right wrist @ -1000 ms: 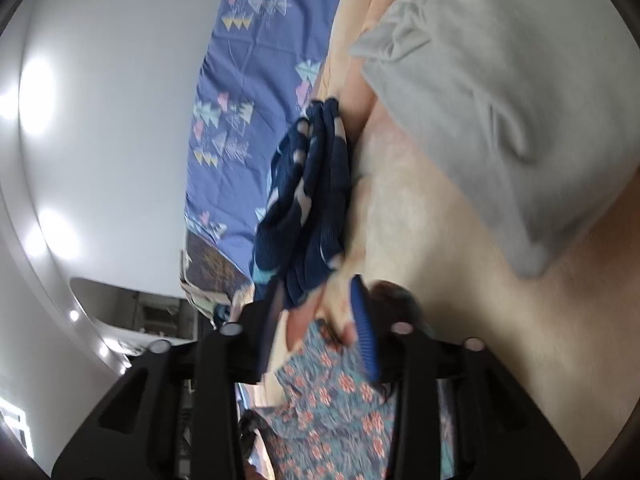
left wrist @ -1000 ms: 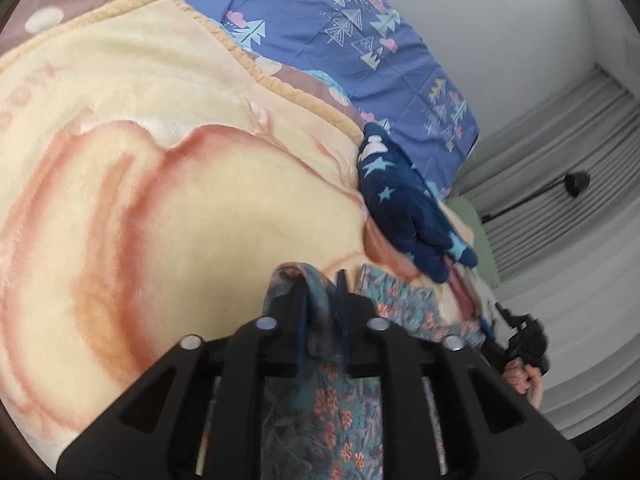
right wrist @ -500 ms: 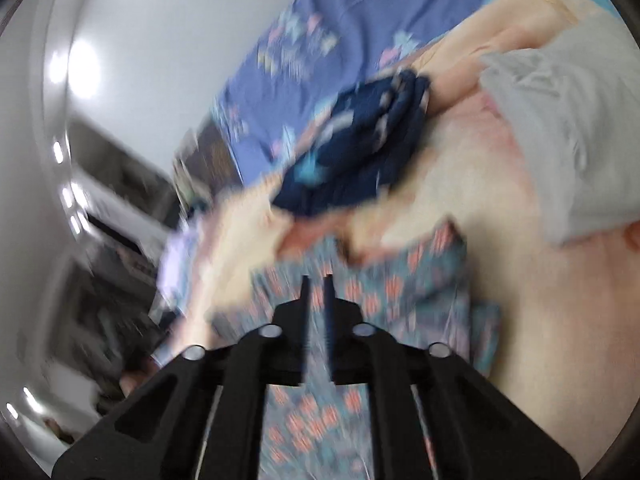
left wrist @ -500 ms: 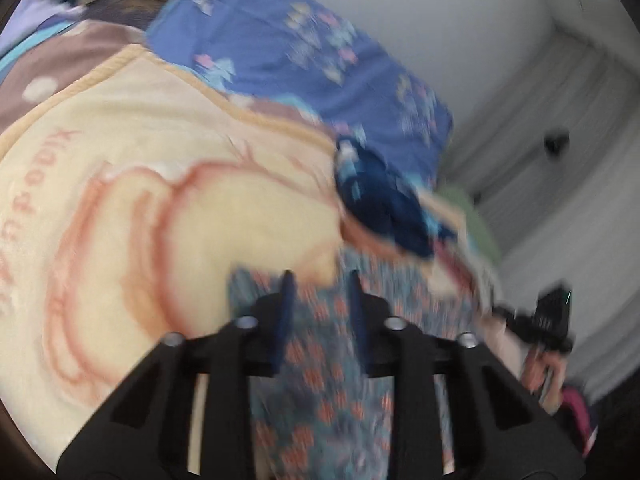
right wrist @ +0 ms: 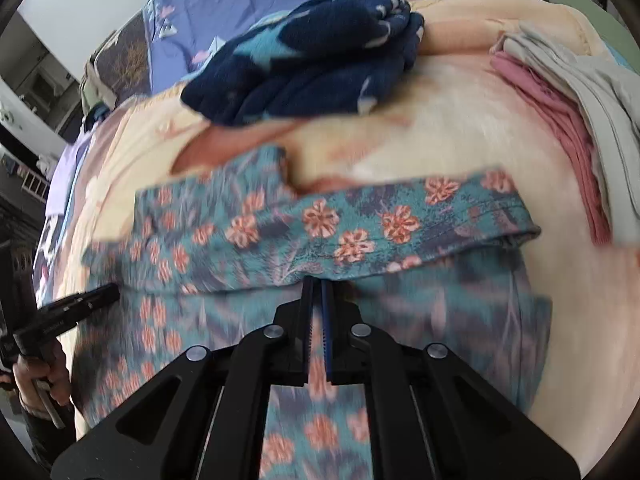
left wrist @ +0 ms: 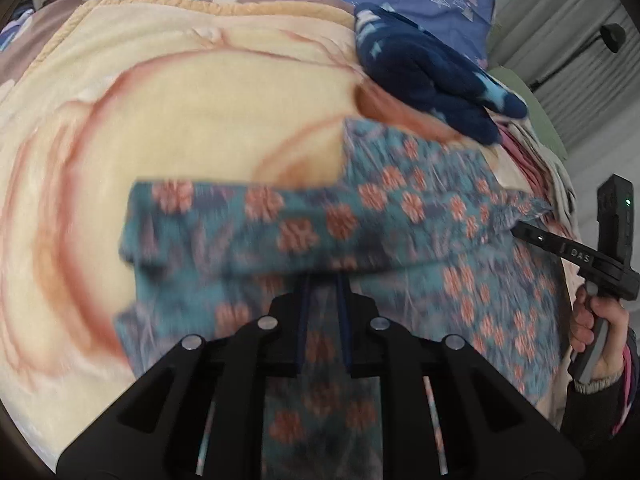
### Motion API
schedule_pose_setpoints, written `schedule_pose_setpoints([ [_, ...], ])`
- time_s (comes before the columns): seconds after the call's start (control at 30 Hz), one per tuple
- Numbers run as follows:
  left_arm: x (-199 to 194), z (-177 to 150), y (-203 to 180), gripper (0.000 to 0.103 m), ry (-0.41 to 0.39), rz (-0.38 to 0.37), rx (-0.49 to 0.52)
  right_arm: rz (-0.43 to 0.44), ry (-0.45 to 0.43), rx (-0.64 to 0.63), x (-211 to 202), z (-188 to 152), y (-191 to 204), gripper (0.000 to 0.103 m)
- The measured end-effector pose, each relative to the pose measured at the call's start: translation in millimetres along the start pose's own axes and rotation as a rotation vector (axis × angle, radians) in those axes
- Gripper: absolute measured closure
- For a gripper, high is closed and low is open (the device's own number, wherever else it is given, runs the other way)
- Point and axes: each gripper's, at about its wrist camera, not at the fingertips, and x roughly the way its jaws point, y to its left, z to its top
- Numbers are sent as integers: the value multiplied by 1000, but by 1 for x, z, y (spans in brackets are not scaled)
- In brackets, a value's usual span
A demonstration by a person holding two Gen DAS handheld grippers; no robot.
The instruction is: Fold small clothes
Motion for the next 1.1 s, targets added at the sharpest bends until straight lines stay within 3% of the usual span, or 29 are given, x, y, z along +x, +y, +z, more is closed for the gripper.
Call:
schedule_pose_setpoints([
  [0.1,-2,19,6,89,-72,32,-31,15,-68,38,1,23,0,98],
  [0.2,-1,32,15,79,-125,34,-85,1,-125,57,1,38,-2,97],
  [0.3,0,43,22,79,-173,35,-115,7,-169,71,-1,47,-4,97],
  [0.37,-5,46,26,78,-220,32,-135,62,-232,70,-13,49,-4,96],
  [0.43,-12,47,30,78,-252,19,-145,89,-254,47,-24,46,0,96],
  [0.5,-23,43,34,78,-274,-18,-152,120,-219,-13,-36,37,8,96],
  [0.57,-35,33,35,78,-282,-34,-131,137,-126,-81,-37,27,16,96],
  [0.67,-43,17,27,78,-261,-37,-74,97,-27,-153,-32,4,23,96],
  [0.77,-33,5,18,78,-176,10,-16,37,35,-157,-10,-3,22,96],
  [0.87,-14,5,15,78,-106,36,-15,11,19,-117,9,7,21,96],
  [1.1,8,39,32,78,-182,90,-128,-42,-121,46,37,56,-1,96],
])
